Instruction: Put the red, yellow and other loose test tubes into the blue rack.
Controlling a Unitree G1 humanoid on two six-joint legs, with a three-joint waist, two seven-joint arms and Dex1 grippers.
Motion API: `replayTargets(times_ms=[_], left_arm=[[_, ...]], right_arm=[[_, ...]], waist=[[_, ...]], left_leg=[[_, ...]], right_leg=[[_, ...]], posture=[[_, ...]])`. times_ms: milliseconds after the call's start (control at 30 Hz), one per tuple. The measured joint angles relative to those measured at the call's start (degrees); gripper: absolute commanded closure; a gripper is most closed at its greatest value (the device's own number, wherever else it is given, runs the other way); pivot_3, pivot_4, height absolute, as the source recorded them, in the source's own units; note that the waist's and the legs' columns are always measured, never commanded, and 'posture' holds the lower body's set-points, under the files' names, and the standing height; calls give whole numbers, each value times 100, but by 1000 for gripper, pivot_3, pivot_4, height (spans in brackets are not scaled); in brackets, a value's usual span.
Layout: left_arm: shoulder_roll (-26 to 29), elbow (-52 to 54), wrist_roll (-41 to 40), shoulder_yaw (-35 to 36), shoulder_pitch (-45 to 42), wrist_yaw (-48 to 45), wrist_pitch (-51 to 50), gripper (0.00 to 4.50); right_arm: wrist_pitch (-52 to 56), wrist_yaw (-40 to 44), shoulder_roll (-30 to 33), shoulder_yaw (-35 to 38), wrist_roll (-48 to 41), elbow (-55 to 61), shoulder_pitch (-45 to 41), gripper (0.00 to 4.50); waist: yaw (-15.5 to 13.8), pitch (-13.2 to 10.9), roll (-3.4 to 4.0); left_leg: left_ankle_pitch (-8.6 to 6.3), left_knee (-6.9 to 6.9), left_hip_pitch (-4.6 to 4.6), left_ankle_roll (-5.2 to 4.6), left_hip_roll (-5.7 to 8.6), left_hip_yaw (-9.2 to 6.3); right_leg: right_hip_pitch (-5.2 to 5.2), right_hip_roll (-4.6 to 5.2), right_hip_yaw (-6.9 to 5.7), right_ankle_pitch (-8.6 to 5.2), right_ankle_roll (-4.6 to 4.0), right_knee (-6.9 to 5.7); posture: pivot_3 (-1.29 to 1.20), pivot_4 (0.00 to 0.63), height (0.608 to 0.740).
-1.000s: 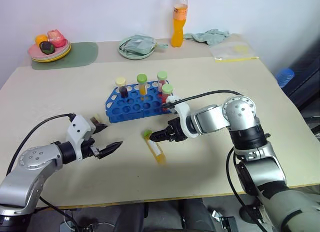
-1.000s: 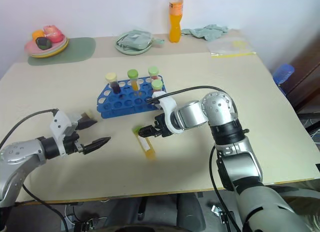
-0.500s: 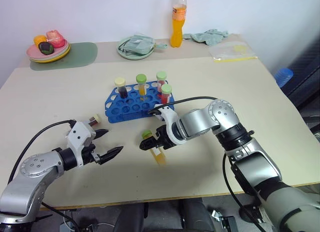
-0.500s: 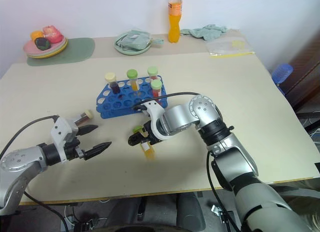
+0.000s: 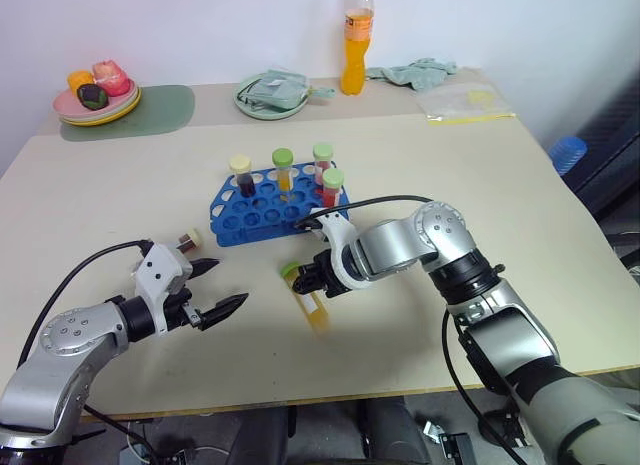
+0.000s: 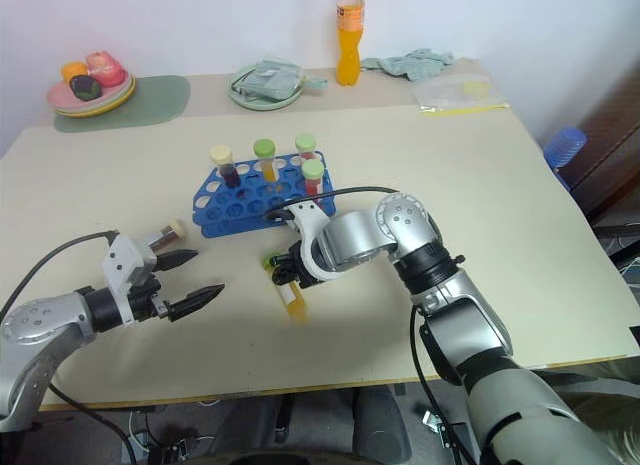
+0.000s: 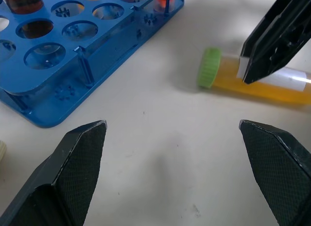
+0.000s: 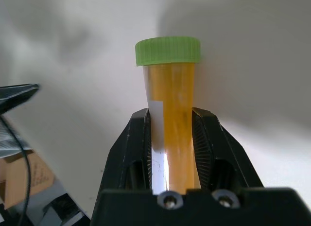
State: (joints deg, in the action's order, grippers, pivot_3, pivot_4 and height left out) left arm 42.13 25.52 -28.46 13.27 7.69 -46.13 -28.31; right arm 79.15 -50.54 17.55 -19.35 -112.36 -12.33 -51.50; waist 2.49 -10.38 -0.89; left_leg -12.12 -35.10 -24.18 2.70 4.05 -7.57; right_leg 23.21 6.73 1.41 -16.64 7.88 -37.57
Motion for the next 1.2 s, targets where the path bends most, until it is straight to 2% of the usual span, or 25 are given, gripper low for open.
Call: replayTargets(times_ms=[67,167,233,300,367,433,567,700,900,1200], left_arm=[[0,-5,-7,51,12,12,8,0],[-13,-82,-4,236,35,96,35,0],[-124,-120,-7,351,12,182,53,0],[-241,-205,-30,413,-36,289,61,0],[-332,-308,-23,437,-67,362,103,0],[-493,-426,50,437,-125,507,236,0],[-900,-600,129,424,-367,836,422,0],[-1246,-606,124,396,-461,1058,534,0],[-1702,-387,122,84,-338,1216,741,0],[-1844,-323,208,-121,-280,1386,785,0]], right_arm=[[-166,270,225,262,63,399,115,3779],[-568,1388,615,807,931,1446,407,3779],[-1250,2670,934,836,2284,2467,588,3779],[-2496,4098,1274,546,4035,3350,869,3779],[-3492,4970,1274,260,5248,3594,1169,3779],[-4664,5682,1012,-131,6536,3417,1495,3779],[-6361,6163,64,-395,8159,2291,1666,3779],[-7424,6389,-723,-397,9111,1064,1645,3779],[-8233,6712,-1417,-204,9777,-172,1526,3779],[-8765,6924,-1886,193,10275,-1116,1424,3779]], waist=[[-6,0,0],[-6,-2,3],[2,-2,3],[6,1,0],[16,2,-2],[9,2,-2],[-1,2,-3],[-7,4,-5],[-3,4,-5],[2,3,-4]], left_leg=[[-1,-1,-1,-1,0,0],[-2,-1,-3,-3,1,6],[-5,-2,-4,-8,0,14],[-5,-2,-3,-8,0,24],[-5,-4,-1,-8,0,28],[-5,-3,1,-7,-1,28],[-2,-4,1,-1,0,15],[1,-3,2,5,1,3],[4,-1,3,11,2,-2],[4,1,5,11,3,-3]], right_leg=[[0,0,0,0,1,0],[1,0,-1,0,2,2],[3,-5,-3,-2,3,2],[5,-6,-3,-2,5,2],[4,-6,-3,-2,5,0],[2,-5,-2,-1,4,0],[3,-3,1,0,2,-2],[3,-1,1,1,2,-2],[3,-1,1,1,0,-2],[4,-3,1,1,0,-3]], posture=[[0,150,740],[0,150,740],[0,150,740],[0,150,740],[0,150,740],[0,150,740],[0,150,740],[0,150,740],[0,150,740],[0,150,740]])
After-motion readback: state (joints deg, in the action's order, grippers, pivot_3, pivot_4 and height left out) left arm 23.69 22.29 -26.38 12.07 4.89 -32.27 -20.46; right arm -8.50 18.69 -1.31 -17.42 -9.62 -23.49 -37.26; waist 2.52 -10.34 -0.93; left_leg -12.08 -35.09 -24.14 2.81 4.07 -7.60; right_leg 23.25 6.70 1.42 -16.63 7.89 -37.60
